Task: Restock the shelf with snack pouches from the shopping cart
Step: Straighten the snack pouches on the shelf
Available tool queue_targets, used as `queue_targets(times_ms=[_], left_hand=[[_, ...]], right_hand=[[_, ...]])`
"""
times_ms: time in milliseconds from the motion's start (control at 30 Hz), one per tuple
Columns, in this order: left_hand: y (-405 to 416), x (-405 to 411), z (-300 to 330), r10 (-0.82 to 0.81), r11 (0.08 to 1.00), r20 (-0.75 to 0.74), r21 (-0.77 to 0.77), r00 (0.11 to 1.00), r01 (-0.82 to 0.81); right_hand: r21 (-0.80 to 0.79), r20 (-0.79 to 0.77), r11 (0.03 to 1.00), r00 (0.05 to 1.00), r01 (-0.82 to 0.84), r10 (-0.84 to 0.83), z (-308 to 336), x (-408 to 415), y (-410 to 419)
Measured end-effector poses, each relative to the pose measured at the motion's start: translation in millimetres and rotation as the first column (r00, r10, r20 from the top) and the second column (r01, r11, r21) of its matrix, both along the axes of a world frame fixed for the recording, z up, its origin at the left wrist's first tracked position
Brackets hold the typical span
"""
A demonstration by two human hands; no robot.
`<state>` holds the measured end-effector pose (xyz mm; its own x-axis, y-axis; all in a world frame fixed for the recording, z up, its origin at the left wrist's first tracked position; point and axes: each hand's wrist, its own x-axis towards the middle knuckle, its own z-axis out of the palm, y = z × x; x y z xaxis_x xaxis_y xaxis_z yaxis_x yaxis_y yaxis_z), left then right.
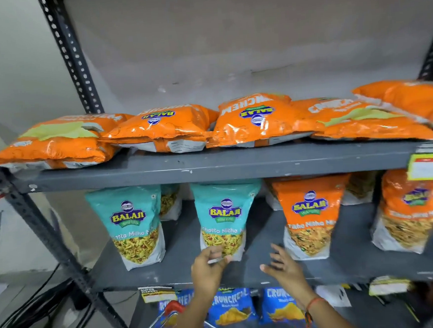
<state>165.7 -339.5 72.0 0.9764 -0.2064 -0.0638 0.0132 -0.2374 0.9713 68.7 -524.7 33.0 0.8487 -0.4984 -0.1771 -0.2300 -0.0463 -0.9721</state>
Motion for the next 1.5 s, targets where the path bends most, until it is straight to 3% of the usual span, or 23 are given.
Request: queue_targets(times_ms=[200,333,533,633,800,1167,1367,1500], left_hand=[[-72.1,-37.2,16.9,-0.197,0.979,-0.016,-0.05,0.98,0.196],[-117.4,-56.3,-3.2,-0.262,0.963,-0.128,-0.098,0.957,0.251],[-168.2,-45.2,-46.8,-0.176,0.984,-0.324,-0.08,0.929,0.159],[-182.7,-36.0,-62.3,-0.162,0.984,-0.293,0.019,0.942,0.175],[-191.9,-35.3,-73.6,-0.172,0.984,-0.222,-0.001,0.96,0.176],[-192.7,-32.0,-76.4,-0.126,0.992,-0.197,-0.021,0.972,0.124],[-184.0,-57.1,-72.5,-0.068,0.992,-0.017,0.106,0.998,0.069],[-209.4,-85.7,-60.7,-0.206,0.971,0.102,0.145,0.973,0.19]], right_hand=[[-0.056,0.053,0.977,0.978,0.206,-0.203,25.9,-71.1,-48.8],[-0.058,0.034,0.957,0.958,0.285,-0.283,22.0,-92.9,-98.4],[-0.005,-0.108,0.988,0.982,0.157,-0.156,-9.2,-73.3,-155.3],[-0.065,-0.136,0.993,0.985,0.103,-0.111,-23.5,-51.5,-174.8],[-0.135,-0.12,0.987,0.99,-0.086,0.07,-21.8,-30.4,-185.1],[-0.212,-0.066,0.972,0.994,-0.101,0.089,-30.6,-22.3,-188.4],[-0.133,-0.001,0.982,0.991,0.131,-0.133,-28.1,-56.2,-180.9],[-0.152,0.087,0.904,0.916,0.4,-0.391,-22.6,-103.7,-194.0]])
